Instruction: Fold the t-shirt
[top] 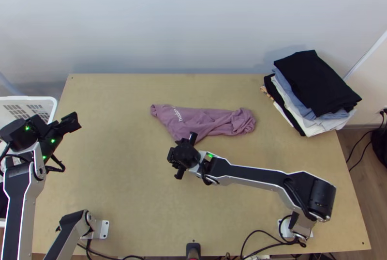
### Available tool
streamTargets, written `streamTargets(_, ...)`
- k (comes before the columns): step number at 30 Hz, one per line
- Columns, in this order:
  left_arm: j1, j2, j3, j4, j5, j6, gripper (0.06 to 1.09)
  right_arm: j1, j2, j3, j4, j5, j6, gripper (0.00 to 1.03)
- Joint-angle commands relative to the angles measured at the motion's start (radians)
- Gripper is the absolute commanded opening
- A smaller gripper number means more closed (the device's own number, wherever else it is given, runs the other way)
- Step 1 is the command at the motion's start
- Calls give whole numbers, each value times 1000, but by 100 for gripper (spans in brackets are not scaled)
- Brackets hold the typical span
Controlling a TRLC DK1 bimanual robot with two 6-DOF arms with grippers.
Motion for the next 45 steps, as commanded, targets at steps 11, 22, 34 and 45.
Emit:
streamTargets(11,18,-13,-47,28,5,-12,104,-35,151,92,66,9,-52,36)
streamTargets(22,20,-4,-45,43,5,-9,104,-94,197,107,109,9,-78,37)
streamTargets(34,26,-2,-42,43,5,-9,104,-122,213,64,108,9,-79,35)
streamTargets(45,26,-1,-45,43,5,-11,104,-110,196,-23,188,41,-144,3)
